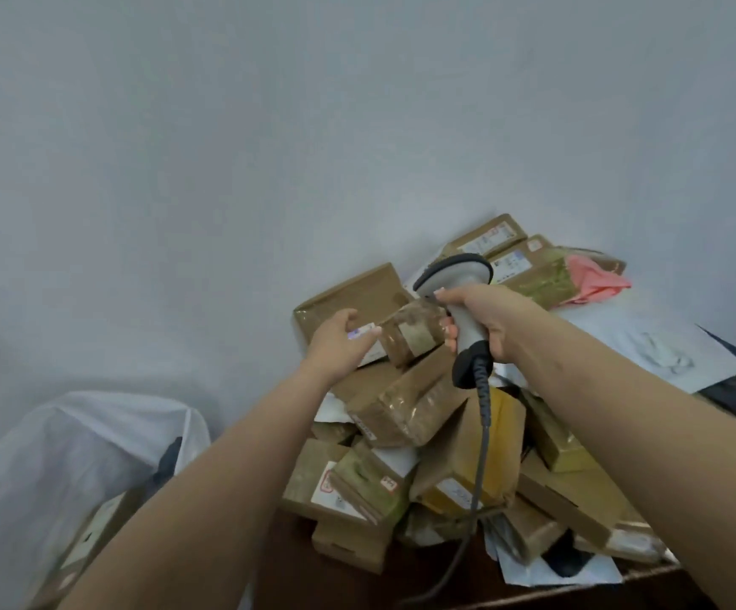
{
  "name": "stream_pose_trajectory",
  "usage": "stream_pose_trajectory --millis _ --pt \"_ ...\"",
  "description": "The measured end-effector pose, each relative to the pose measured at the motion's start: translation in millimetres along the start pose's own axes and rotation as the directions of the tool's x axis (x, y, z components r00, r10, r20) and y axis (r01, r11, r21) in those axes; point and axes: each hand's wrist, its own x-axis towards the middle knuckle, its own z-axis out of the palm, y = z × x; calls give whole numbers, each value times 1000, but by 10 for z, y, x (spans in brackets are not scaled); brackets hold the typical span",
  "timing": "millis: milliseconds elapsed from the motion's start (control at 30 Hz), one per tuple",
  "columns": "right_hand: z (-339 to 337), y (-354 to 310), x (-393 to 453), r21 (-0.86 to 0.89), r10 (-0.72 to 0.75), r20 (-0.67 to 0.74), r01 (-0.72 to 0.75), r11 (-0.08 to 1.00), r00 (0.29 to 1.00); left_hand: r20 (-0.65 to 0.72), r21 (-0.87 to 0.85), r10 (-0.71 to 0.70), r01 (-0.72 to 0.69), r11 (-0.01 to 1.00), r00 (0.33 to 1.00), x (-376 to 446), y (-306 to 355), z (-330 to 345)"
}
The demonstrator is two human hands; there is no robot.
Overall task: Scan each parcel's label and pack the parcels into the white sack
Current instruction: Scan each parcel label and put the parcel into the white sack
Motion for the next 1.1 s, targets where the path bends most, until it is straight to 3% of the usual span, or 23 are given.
stream_pose_trajectory --millis 200,400,533,900,1100 --pt "-584 -2 169 56 8 -54 -5 998 999 40 -17 -256 256 966 966 249 574 528" --pt "-848 55 402 108 -3 -85 12 994 996 -46 39 -514 515 856 857 591 825 822" --pt "-933 118 583 144 8 -91 6 990 996 -66 -37 -612 611 791 788 846 753 938" --pt "-866 50 596 155 28 -26 -24 988 999 49 -154 -526 527 836 849 759 497 419" --pt "-821 29 542 135 10 10 -11 991 1000 117 -118 -483 495 861 868 511 468 -46"
